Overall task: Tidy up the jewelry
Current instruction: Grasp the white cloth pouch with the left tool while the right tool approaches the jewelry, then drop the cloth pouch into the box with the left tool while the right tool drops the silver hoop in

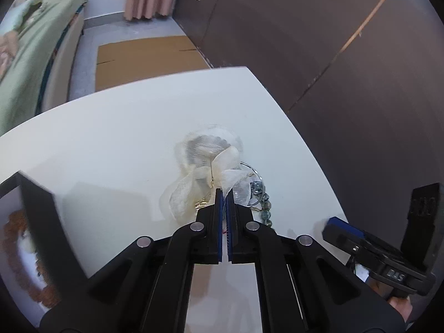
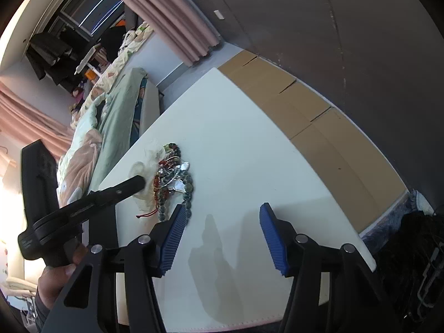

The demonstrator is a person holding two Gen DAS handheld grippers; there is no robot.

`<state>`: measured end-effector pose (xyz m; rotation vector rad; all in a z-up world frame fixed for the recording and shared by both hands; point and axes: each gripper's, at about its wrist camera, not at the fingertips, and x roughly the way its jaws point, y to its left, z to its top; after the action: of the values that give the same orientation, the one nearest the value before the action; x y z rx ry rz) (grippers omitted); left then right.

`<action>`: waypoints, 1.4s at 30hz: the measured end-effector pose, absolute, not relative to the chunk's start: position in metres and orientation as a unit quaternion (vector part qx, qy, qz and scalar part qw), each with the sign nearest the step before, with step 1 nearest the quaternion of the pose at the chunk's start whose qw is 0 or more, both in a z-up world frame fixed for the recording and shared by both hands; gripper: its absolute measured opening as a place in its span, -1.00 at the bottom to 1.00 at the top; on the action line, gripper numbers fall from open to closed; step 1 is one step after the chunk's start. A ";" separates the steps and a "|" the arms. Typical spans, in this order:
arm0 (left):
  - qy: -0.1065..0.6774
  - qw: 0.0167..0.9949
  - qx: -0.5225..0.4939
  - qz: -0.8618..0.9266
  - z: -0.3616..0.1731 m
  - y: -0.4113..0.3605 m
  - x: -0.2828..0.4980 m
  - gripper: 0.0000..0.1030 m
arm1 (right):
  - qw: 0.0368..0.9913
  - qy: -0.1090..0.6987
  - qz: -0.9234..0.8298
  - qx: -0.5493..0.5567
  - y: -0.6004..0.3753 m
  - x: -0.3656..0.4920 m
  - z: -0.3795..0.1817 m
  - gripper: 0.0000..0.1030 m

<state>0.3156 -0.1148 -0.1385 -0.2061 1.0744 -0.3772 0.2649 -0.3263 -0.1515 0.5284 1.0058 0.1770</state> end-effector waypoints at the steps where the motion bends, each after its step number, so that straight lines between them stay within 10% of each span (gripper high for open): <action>1: 0.505 0.839 -0.102 -0.175 -0.134 -0.108 0.312 -0.94 | 0.838 0.478 0.087 0.247 -0.324 0.267 -0.152 0.06; 20: 0.449 0.866 -0.166 -0.141 -0.078 -0.038 0.274 -0.94 | 0.858 0.491 0.143 0.051 -0.240 0.330 -0.141 0.64; 27: 0.433 0.874 -0.184 -0.119 -0.068 -0.012 0.264 -0.94 | 0.850 0.502 0.158 0.000 -0.221 0.350 -0.153 0.52; 33: 0.424 0.880 -0.192 -0.099 -0.062 0.009 0.253 -0.94 | 0.849 0.500 0.167 -0.029 -0.213 0.355 -0.154 0.01; 42: 0.424 0.878 -0.208 -0.082 -0.066 0.032 0.244 -0.93 | 0.867 0.461 0.189 0.029 -0.225 0.341 -0.123 -0.05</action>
<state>0.2438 0.0315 -0.0661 -0.4337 0.8844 -0.1700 0.3406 -0.2252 -0.1233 0.0599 0.9647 0.3960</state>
